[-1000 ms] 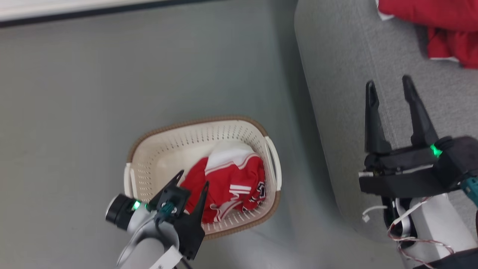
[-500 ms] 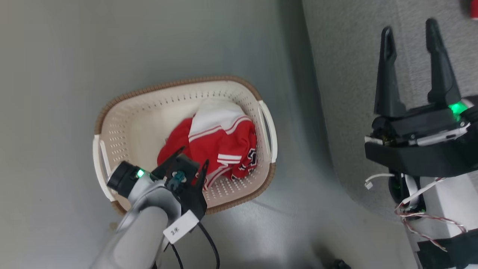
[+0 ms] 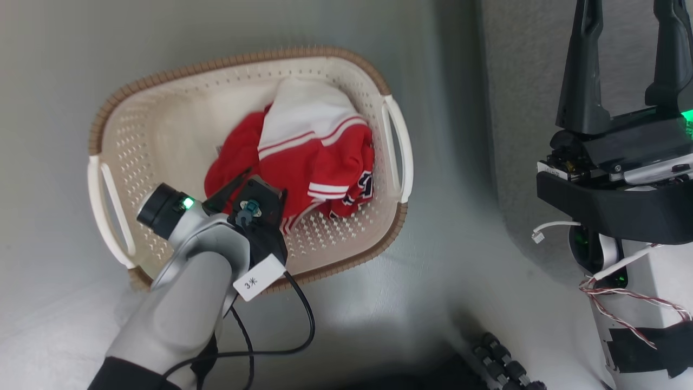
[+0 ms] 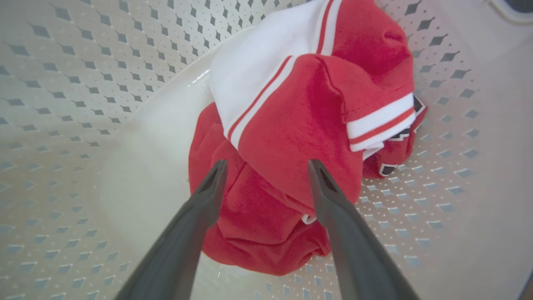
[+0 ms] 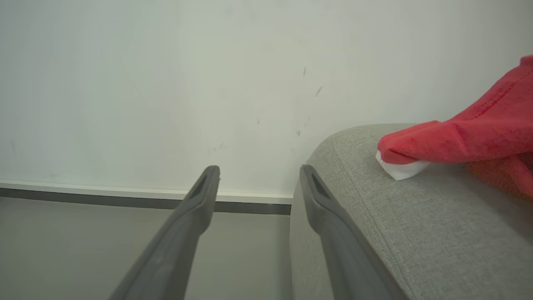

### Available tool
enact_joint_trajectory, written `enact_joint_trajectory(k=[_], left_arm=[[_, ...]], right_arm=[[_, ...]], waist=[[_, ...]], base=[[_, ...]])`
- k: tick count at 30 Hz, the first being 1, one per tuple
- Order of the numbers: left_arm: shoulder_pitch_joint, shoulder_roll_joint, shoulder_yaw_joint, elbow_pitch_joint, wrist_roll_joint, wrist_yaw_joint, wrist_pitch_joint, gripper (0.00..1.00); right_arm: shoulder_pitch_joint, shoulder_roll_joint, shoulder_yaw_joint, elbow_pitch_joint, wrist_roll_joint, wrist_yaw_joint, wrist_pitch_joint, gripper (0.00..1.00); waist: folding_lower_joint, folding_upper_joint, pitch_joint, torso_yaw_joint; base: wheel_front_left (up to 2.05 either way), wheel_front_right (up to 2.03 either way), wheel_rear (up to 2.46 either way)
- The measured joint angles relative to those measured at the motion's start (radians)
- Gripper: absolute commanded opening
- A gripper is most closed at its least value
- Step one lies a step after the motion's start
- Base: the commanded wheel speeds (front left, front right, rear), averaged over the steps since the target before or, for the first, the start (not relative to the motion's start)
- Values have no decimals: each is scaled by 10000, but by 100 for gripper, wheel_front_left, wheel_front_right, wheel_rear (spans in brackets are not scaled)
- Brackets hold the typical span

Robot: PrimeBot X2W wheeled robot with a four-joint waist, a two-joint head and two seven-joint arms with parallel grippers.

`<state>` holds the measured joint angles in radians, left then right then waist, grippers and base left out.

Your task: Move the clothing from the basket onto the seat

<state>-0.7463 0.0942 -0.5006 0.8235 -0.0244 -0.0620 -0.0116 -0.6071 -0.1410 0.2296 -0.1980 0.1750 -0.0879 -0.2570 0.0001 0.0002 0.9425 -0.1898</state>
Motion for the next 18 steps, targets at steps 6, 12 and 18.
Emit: enact_joint_trajectory(k=[6,12,18], left_arm=[[-439,4,17,412,13,0,-171,100],[-801,-2,-4,759,188,-12,-270,100],[-1053,-198,-10,955,90,-98,-614,18]], right_arm=[[-221,117,90,-27,-33,0,0,100],[-372,148,184,-153,-107,0,-2,100],[-374,153,163,-113,-253,0,0,100]], waist=[[0,0,569,-43],[0,0,853,-159],[-1,0,996,-299]], base=[[0,0,0],[0,0,0],[0,0,0]])
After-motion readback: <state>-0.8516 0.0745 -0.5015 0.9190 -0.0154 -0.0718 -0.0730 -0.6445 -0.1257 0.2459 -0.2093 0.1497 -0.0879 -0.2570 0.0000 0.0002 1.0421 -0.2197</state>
